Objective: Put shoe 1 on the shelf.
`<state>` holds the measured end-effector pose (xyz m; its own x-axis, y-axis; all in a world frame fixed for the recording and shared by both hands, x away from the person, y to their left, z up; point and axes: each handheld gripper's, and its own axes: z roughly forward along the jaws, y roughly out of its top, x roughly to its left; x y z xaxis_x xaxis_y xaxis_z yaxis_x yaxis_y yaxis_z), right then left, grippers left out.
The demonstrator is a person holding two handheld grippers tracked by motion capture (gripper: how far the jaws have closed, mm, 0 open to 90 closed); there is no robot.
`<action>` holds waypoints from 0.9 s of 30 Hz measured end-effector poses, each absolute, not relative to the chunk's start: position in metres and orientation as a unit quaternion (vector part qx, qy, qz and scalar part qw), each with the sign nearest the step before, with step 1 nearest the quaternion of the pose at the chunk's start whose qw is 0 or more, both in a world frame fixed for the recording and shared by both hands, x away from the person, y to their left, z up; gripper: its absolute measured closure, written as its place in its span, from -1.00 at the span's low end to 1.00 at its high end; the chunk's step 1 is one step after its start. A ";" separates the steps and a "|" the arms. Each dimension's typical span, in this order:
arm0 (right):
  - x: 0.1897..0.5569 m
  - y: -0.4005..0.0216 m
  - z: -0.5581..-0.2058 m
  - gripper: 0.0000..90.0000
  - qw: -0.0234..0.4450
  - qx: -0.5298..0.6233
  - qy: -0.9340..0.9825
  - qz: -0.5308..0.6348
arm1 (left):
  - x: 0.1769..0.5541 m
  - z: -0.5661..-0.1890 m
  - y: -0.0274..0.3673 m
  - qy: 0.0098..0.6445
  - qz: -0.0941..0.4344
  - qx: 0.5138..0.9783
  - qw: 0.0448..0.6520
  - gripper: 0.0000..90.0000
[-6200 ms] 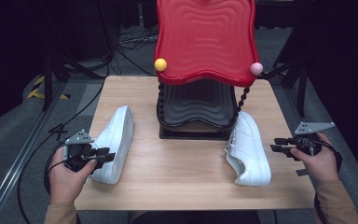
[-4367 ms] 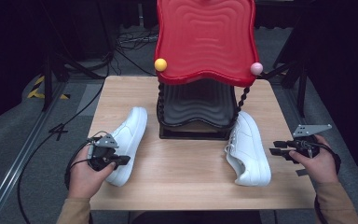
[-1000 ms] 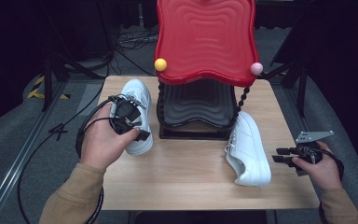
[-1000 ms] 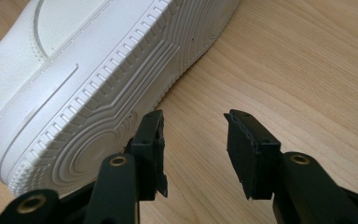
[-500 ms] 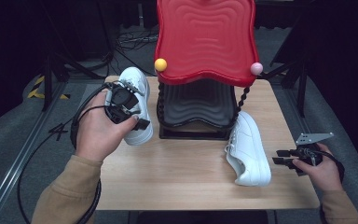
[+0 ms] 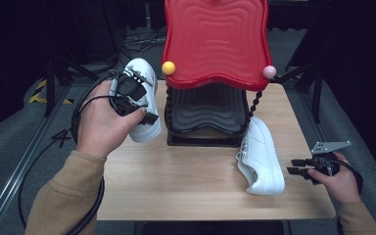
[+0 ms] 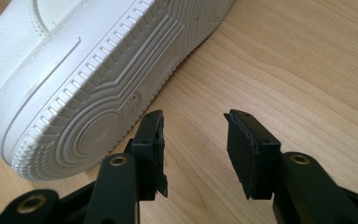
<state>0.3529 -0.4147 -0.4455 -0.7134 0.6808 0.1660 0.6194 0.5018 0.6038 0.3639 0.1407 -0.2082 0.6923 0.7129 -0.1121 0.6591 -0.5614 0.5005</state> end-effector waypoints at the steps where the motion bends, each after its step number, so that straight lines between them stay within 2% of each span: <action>1: 0.353 -0.414 -0.446 0.27 0.046 0.375 0.865 0.329 | 0.364 -0.206 0.141 0.389 0.052 0.882 0.262 0.69; 27: 0.350 -0.414 -0.446 0.27 0.041 0.373 0.866 0.330 | 0.379 -0.125 0.125 0.351 0.113 0.890 0.269 0.68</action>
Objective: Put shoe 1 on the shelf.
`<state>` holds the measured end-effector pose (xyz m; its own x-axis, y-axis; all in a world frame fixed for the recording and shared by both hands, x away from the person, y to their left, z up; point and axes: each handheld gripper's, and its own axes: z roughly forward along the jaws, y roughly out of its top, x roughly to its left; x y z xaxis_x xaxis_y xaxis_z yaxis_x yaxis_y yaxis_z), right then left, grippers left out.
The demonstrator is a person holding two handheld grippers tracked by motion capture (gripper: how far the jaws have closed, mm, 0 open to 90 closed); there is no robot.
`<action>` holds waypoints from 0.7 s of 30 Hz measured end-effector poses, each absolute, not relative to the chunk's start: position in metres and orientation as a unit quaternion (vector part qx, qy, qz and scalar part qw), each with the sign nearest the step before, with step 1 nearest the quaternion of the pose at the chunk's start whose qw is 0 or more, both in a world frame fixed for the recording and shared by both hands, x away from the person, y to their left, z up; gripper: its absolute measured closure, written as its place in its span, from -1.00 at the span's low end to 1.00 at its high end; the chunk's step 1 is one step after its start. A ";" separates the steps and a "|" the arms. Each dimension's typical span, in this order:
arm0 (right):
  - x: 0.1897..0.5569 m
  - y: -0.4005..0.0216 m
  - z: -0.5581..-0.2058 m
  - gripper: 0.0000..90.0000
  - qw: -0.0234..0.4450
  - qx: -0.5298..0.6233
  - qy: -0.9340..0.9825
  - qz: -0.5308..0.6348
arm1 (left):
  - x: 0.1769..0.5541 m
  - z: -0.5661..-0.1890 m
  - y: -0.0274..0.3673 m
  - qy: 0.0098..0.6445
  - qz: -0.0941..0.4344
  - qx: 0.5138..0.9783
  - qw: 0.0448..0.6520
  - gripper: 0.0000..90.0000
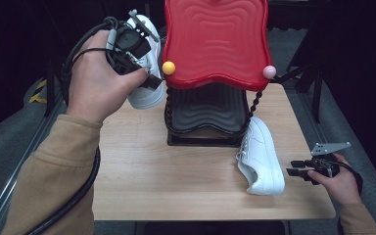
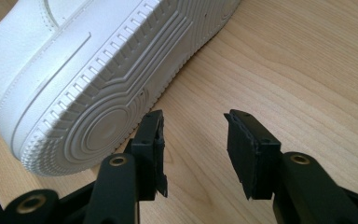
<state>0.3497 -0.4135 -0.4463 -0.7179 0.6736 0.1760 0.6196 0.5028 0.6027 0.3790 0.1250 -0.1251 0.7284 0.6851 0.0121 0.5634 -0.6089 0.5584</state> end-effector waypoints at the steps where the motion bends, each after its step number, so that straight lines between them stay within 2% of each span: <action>1: 0.350 -0.414 -0.446 0.27 0.041 0.373 0.866 0.330 | 0.380 -0.121 0.123 0.349 0.116 0.890 0.271 0.67; 13: 0.348 -0.419 -0.447 0.27 0.040 0.378 0.863 0.333 | 0.391 -0.094 0.095 0.324 0.145 0.895 0.270 0.67; 21: 0.341 -0.426 -0.447 0.27 0.042 0.384 0.860 0.334 | 0.406 -0.084 0.073 0.295 0.146 0.904 0.273 0.66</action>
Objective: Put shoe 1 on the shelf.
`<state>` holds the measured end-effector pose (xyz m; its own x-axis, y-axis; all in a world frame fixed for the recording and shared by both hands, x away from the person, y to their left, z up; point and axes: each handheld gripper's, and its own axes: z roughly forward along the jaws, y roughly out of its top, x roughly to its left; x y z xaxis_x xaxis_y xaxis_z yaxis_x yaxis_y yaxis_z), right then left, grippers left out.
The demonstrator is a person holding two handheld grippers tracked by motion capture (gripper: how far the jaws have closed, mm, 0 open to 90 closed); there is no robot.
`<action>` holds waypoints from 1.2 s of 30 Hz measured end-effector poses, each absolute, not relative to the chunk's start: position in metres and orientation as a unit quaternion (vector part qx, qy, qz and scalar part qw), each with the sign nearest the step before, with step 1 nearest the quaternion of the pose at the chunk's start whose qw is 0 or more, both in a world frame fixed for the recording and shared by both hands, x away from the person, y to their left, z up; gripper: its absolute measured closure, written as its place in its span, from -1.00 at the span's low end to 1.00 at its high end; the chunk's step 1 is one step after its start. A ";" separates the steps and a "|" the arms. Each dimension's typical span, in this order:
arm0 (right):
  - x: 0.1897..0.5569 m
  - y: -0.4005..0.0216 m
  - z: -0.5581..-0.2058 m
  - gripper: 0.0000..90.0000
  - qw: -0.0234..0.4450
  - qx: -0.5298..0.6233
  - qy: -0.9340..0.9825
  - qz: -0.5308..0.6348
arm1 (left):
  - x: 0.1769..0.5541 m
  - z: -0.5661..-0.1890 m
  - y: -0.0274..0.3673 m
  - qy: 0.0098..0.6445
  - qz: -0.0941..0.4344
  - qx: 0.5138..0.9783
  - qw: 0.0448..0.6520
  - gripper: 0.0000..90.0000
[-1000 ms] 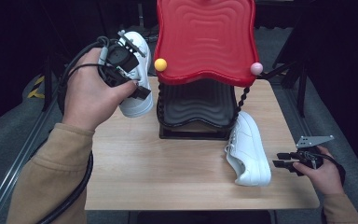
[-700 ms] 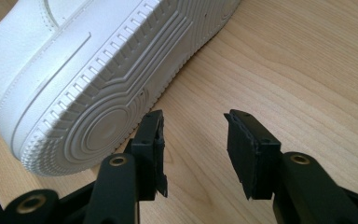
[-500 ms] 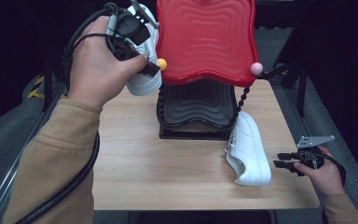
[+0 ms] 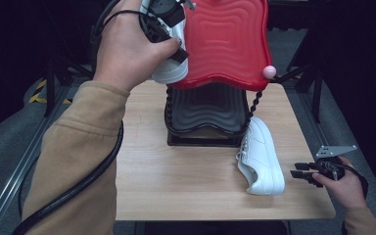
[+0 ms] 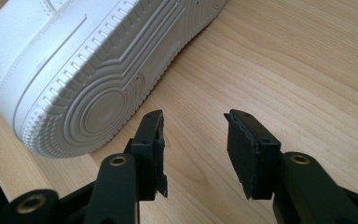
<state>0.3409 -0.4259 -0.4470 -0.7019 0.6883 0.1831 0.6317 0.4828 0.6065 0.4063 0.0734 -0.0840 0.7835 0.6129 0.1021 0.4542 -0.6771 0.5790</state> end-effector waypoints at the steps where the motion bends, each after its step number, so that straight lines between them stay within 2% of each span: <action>1: 0.340 -0.427 -0.447 0.27 0.041 0.386 0.859 0.333 | 0.408 -0.084 0.070 0.295 0.146 0.903 0.276 0.66; 20: 0.327 -0.432 -0.454 0.26 0.036 0.396 0.862 0.315 | 0.448 -0.080 0.028 0.258 0.160 0.911 0.278 0.65; 26: 0.324 -0.435 -0.456 0.26 0.036 0.399 0.860 0.315 | 0.452 -0.083 0.015 0.234 0.170 0.916 0.279 0.64; 36: 0.326 -0.430 -0.458 0.24 0.033 0.394 0.865 0.309 | 0.453 -0.100 0.012 0.232 0.170 0.919 0.269 0.65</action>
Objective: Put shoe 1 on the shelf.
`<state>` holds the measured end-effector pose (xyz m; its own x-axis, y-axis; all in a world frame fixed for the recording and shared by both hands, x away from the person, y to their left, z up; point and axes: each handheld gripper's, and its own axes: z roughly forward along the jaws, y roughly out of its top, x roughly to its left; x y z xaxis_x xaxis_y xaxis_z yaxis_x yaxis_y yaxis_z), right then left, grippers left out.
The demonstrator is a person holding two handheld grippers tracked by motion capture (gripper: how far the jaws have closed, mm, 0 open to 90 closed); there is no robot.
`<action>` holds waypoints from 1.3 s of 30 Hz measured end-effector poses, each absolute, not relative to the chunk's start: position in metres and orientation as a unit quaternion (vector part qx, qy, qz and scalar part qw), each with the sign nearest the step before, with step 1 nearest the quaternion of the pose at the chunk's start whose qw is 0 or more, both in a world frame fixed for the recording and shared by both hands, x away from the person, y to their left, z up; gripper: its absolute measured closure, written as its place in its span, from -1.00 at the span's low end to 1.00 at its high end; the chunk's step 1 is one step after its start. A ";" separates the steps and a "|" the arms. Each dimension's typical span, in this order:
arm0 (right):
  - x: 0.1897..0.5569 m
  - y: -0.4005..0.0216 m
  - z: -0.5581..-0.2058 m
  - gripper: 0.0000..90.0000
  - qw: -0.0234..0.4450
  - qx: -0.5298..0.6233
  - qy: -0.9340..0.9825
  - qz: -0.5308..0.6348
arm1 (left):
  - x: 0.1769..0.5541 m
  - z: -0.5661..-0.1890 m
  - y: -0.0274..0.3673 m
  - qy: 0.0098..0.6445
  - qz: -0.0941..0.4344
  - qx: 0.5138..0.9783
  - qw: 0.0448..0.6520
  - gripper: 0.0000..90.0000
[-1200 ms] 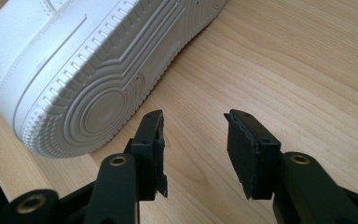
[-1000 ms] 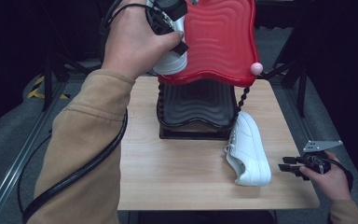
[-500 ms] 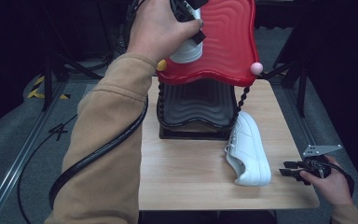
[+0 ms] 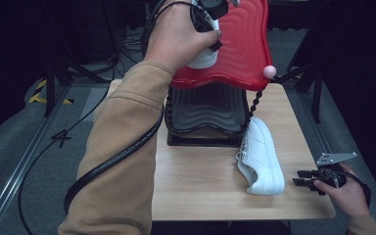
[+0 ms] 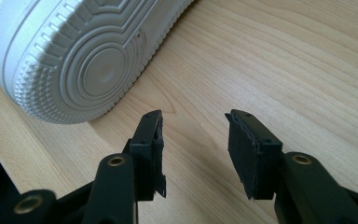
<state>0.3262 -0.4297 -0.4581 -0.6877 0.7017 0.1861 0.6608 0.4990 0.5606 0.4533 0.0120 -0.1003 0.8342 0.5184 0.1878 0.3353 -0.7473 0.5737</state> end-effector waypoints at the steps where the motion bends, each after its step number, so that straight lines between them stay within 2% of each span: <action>1: 0.326 -0.429 -0.458 0.24 0.032 0.394 0.865 0.310 | 0.454 -0.103 0.012 0.232 0.169 0.920 0.267 0.65; 14: 0.328 -0.425 -0.459 0.23 0.029 0.390 0.867 0.307 | 0.461 -0.126 0.002 0.236 0.154 0.926 0.252 0.60; 23: 0.328 -0.424 -0.459 0.23 0.026 0.389 0.869 0.306 | 0.461 -0.127 0.003 0.242 0.151 0.923 0.257 0.56; 31: 0.329 -0.424 -0.459 0.22 0.029 0.389 0.868 0.308 | 0.456 -0.123 0.012 0.254 0.157 0.910 0.288 0.08; 39: 0.332 -0.420 -0.457 0.21 0.031 0.383 0.869 0.310 | 0.433 -0.110 0.029 0.249 0.158 0.899 0.324 -0.04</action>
